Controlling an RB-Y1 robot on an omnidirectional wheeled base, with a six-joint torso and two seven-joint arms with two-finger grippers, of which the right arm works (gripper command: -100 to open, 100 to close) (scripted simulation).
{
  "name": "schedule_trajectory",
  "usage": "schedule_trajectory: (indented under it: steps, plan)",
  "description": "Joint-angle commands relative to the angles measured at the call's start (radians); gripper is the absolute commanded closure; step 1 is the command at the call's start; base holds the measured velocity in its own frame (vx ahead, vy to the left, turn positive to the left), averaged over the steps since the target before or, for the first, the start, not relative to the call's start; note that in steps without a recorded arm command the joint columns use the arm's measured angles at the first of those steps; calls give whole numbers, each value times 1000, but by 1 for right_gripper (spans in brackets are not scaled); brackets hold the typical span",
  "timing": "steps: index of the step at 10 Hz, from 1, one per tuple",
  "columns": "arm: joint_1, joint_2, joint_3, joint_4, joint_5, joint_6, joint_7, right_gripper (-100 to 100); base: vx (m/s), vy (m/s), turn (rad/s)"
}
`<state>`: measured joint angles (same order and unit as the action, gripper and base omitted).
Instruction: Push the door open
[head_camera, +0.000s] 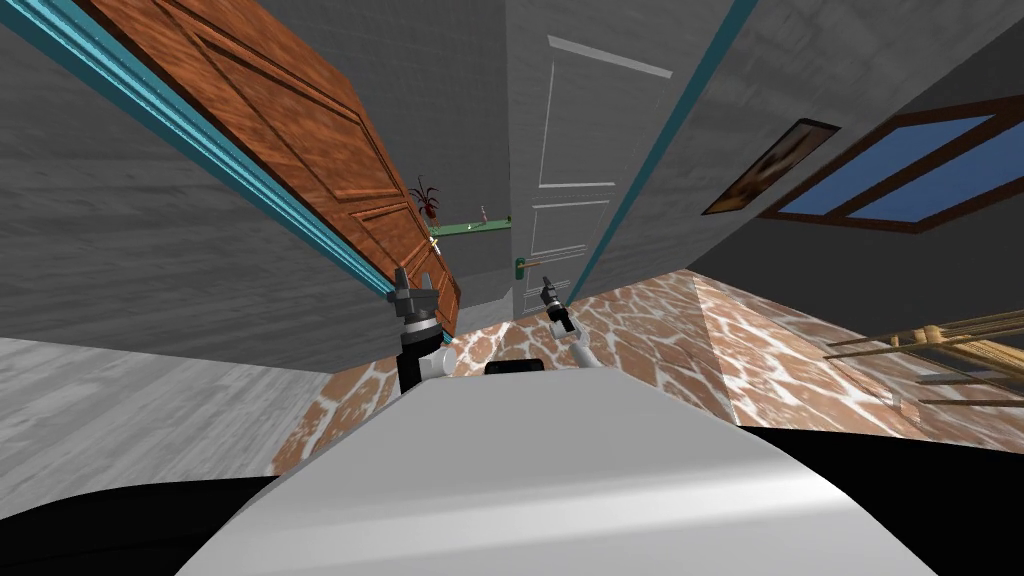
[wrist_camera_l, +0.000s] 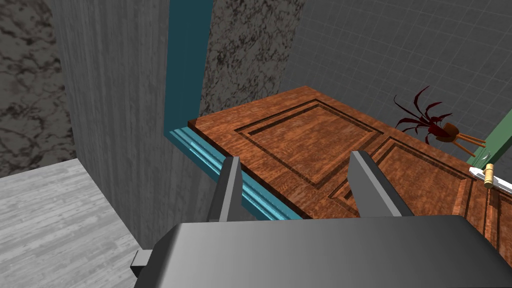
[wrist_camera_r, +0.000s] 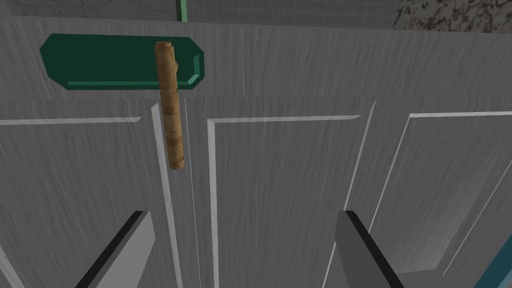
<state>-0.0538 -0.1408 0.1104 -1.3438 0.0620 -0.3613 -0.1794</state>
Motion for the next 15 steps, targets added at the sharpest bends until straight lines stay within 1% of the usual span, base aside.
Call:
schedule_trajectory:
  steps: [1, 2, 3, 4, 5, 7, 10, 11, 13, 15]
  plan:
    - [-17, -3, 5, 40, 3, 11, -14, -100, 154, -43, 119]
    - [-25, -4, 6, 57, 3, 14, -19, -100, 136, -60, 68]
    - [-40, -6, 9, 87, 5, 20, -27, -100, 131, -60, 74]
    - [-46, -7, 10, 100, 6, 22, -31, -100, 120, -49, 60]
    - [-59, -8, 12, 126, 7, 27, -38, -100, 141, -53, 80]
    - [-70, -9, 14, 150, 8, 32, -45, -100, 100, -51, 49]
    - [-97, -12, 18, 205, 11, 43, -61, -100, 99, -45, 53]
    - [-92, -13, 17, 191, 10, 42, -58, -100, 52, -25, 19]
    - [-96, -10, 13, 201, 9, 39, -56, -100, 116, 15, 20]
    - [-101, -7, 6, 213, 8, 34, -51, -100, 189, 34, 26]
